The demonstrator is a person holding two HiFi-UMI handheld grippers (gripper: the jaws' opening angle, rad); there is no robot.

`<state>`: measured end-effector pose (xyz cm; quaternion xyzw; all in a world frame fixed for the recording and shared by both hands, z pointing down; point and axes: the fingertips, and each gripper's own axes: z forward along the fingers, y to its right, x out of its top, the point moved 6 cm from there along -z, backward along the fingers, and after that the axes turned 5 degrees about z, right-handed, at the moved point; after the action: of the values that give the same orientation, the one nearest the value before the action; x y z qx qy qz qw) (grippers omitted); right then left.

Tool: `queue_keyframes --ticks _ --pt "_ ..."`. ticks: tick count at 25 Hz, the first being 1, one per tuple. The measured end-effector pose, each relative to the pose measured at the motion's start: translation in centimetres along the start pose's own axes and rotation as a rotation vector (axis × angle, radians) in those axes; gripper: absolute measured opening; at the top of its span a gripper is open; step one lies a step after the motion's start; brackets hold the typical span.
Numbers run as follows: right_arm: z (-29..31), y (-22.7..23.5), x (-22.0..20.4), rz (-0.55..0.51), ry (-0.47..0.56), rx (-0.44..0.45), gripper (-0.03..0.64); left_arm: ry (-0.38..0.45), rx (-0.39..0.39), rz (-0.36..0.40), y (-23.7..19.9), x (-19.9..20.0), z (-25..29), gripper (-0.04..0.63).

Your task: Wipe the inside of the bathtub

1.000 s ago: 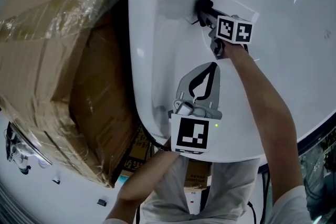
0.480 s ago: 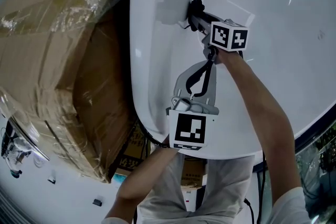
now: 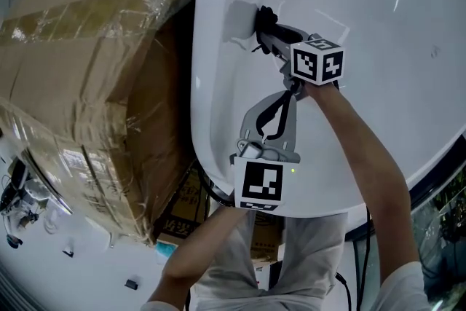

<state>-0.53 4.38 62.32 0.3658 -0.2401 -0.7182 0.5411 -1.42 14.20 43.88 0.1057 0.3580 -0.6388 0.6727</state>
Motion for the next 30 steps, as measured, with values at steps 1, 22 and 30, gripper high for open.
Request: queue_keyframes --ticks 1,22,30 --pt "-0.2 -0.4 0.2 -0.014 -0.004 0.008 0.118 0.001 0.004 -0.001 0.0 0.1 -0.2 -0.002" --pt "-5.3 -9.9 2.6 -0.149 -0.034 0.26 0.114 -0.015 0.067 -0.032 0.3 0.3 -4.7 -0.002" --pt "-8.0 -14.3 3.7 -0.201 -0.009 0.369 0.114 -0.025 0.069 -0.029 0.8 0.0 -5.6 -0.002"
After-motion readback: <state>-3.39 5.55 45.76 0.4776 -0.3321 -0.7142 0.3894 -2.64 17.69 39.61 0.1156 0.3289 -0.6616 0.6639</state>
